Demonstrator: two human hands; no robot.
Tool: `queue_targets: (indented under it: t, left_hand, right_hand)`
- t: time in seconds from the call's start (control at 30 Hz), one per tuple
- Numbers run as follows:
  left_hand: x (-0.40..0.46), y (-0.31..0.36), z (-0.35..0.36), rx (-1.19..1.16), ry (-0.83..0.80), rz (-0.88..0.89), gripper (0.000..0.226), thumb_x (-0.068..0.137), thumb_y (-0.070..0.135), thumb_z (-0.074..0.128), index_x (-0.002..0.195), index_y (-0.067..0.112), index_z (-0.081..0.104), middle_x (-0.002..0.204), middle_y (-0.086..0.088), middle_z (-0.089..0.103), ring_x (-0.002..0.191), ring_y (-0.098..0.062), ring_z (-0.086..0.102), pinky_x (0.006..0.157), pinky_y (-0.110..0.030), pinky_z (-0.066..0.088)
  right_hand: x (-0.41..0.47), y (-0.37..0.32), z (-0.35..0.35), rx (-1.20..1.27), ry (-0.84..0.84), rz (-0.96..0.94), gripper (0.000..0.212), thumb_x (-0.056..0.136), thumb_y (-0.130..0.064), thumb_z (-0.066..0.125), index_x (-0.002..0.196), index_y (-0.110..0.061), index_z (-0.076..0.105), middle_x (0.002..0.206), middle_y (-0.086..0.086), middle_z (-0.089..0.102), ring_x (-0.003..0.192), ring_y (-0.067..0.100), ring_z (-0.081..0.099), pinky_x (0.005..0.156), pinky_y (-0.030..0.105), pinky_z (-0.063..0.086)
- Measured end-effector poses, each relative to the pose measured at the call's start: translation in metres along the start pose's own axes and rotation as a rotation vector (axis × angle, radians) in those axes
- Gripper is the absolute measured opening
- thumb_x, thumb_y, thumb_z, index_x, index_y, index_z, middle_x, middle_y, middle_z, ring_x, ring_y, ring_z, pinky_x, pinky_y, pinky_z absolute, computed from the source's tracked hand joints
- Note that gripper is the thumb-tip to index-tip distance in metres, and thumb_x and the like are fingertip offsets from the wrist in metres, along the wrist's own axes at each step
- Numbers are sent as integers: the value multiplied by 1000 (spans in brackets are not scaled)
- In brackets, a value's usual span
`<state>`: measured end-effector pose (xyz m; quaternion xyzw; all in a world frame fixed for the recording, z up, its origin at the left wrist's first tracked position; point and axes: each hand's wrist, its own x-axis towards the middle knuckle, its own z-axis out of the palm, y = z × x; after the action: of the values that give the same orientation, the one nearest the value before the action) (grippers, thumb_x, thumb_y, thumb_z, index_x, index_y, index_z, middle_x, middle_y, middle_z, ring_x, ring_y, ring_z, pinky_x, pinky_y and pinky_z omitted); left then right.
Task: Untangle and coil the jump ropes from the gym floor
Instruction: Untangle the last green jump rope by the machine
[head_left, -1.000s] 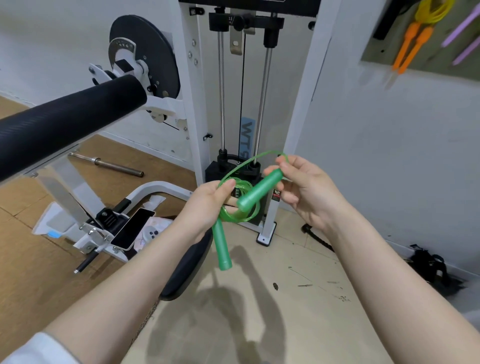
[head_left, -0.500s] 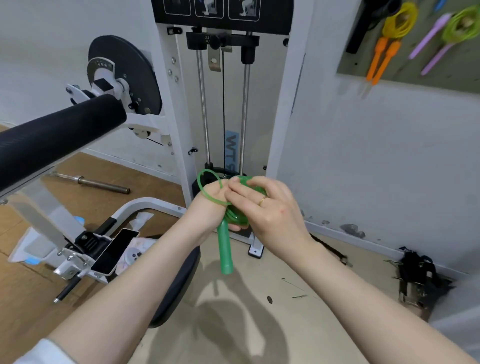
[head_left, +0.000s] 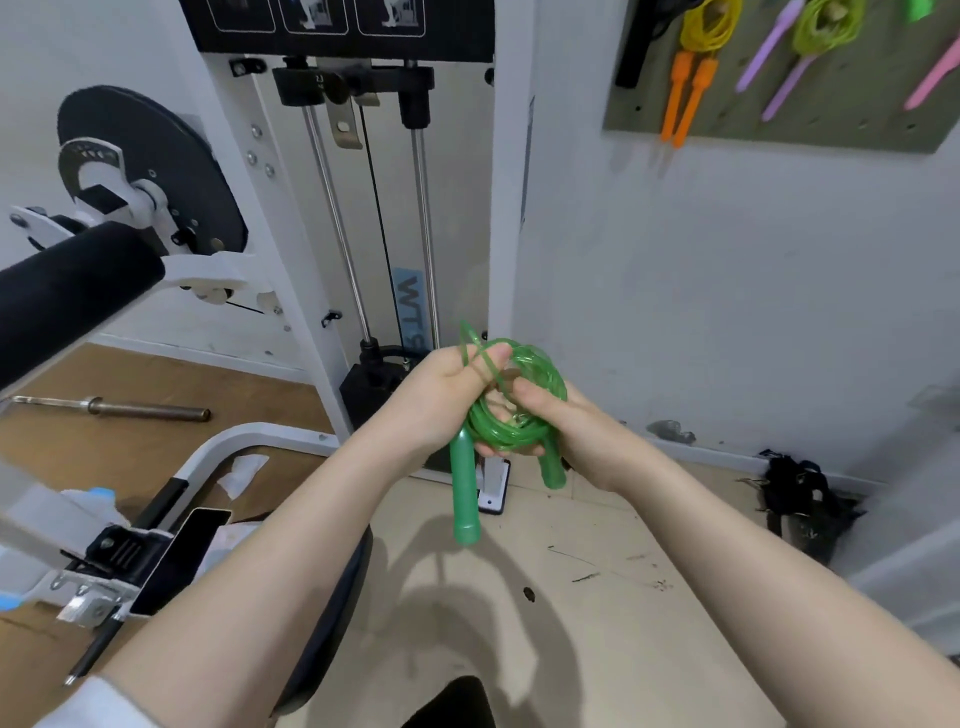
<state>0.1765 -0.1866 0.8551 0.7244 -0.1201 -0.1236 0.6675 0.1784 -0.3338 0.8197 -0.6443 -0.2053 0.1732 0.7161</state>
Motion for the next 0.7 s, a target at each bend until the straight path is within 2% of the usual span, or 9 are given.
queue_targets:
  t: [0.07, 0.17, 0.23, 0.27, 0.33, 0.4, 0.5, 0.57, 0.7]
  left_hand:
    - [13, 3, 1, -33, 10, -21, 43, 97, 32, 42, 93, -8, 56, 48, -4, 58, 40, -21, 57, 38, -25, 48]
    - [37, 8, 2, -60, 8, -33, 35, 98, 33, 40, 91, 0, 50, 46, -5, 58, 39, -21, 58, 39, -23, 47]
    - [56, 11, 5, -16, -22, -40, 34, 98, 35, 41, 77, 8, 44, 47, -4, 59, 40, -20, 59, 39, -23, 47]
    - [67, 11, 8, 19, -50, -47, 34, 98, 35, 41, 74, 10, 44, 47, -5, 59, 41, -20, 59, 39, -22, 47]
    - [89, 13, 17, 112, -108, -57, 34, 99, 33, 42, 73, 12, 47, 47, -4, 60, 39, -18, 59, 37, -21, 46]
    - [112, 18, 26, 218, -137, -47, 32, 99, 33, 43, 75, 15, 54, 48, -3, 62, 39, -17, 59, 38, -22, 46]
    - [154, 32, 31, 241, -142, -35, 35, 98, 34, 44, 72, 14, 57, 51, -1, 63, 43, -21, 61, 42, -25, 50]
    - [187, 46, 31, 207, -181, -30, 32, 98, 29, 44, 76, 10, 57, 52, -4, 62, 43, -21, 61, 41, -24, 49]
    - [251, 84, 28, 258, -380, 65, 19, 96, 20, 49, 87, 6, 57, 66, -8, 64, 53, -21, 64, 49, -25, 51]
  right_hand:
    - [0, 6, -10, 9, 63, 20, 75, 67, -75, 59, 94, -5, 53, 68, 8, 45, 53, 8, 40, 49, 21, 28]
    - [-1, 16, -43, -22, 241, 137, 82, 66, -84, 45, 88, -6, 58, 62, 0, 42, 50, 8, 38, 55, 21, 34]
    - [0, 19, -64, -167, 265, 250, 84, 77, -79, 24, 104, -9, 61, 72, 4, 54, 66, 10, 57, 82, 32, 47]
    - [1, 17, -72, -159, 265, 269, 86, 80, -77, 16, 114, -11, 59, 84, 8, 58, 81, 12, 63, 97, 38, 43]
    - [9, 2, -82, -70, 334, 189, 78, 83, -74, 16, 122, -18, 54, 111, 9, 63, 105, 15, 63, 108, 42, 37]
    - [23, -23, -94, -88, 391, 81, 54, 86, -64, 36, 120, -27, 53, 123, 3, 60, 106, 14, 63, 104, 36, 42]
    - [48, -53, -121, -359, 342, 27, 28, 88, -28, 62, 114, -31, 52, 109, -7, 62, 91, 0, 61, 86, 19, 48]
    - [68, -65, -145, -469, 373, 0, 34, 84, -8, 66, 111, -26, 54, 97, -10, 64, 84, -3, 60, 78, 15, 47]
    - [105, -98, -198, -285, 515, -38, 25, 85, 1, 59, 106, -13, 59, 79, -1, 64, 72, 11, 61, 70, 23, 48]
